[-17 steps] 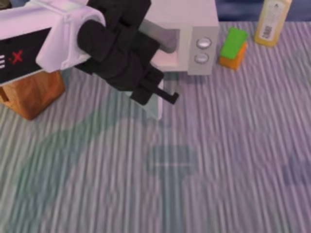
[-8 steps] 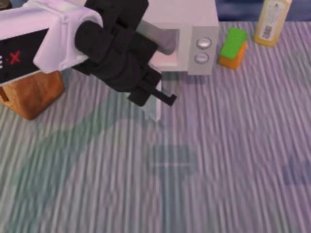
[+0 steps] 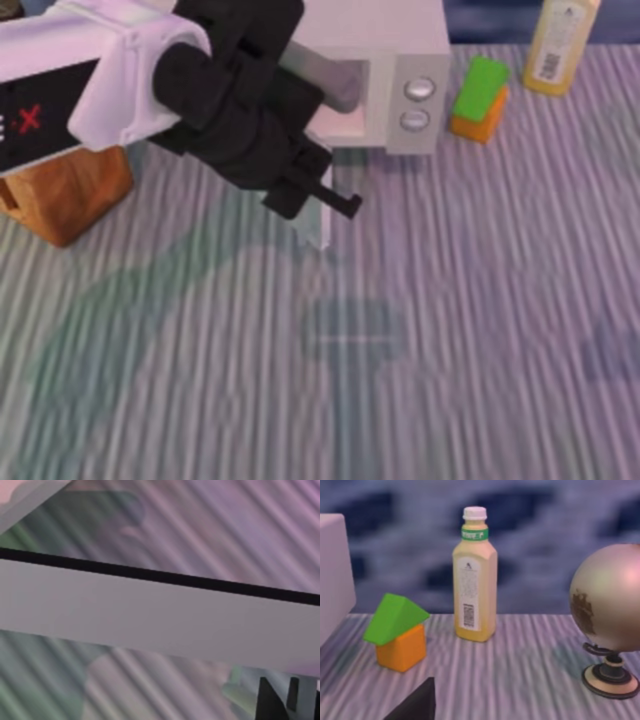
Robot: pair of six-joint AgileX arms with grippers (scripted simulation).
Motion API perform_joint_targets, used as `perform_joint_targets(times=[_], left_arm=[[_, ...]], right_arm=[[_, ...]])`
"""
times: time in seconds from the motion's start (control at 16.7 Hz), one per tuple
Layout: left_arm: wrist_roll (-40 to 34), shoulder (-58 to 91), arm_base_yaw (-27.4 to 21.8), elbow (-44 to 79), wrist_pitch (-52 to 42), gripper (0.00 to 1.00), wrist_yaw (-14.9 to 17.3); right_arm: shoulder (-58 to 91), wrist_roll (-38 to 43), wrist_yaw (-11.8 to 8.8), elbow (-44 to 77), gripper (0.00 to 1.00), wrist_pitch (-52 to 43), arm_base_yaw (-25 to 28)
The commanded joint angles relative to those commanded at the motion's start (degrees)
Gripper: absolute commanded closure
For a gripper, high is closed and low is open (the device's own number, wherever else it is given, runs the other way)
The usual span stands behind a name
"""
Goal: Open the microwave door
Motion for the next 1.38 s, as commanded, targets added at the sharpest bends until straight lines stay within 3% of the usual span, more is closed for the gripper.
perform_joint_targets(times=[0.54, 1.08, 1.38], left_arm=[[0.0, 0.0, 0.0, 0.0, 0.0, 1.0, 0.0], [7.8, -2.9, 2.9, -3.0, -0.4, 1.0, 4.5], [8.3, -2.9, 3.1, -3.3, -0.5, 1.0, 4.7]], right_arm=[[0.0, 0.0, 0.0, 0.0, 0.0, 0.0, 0.0], [0.0, 0.0, 0.0, 0.0, 0.0, 0.0, 0.0], [0.0, 0.0, 0.0, 0.0, 0.0, 0.0, 0.0]])
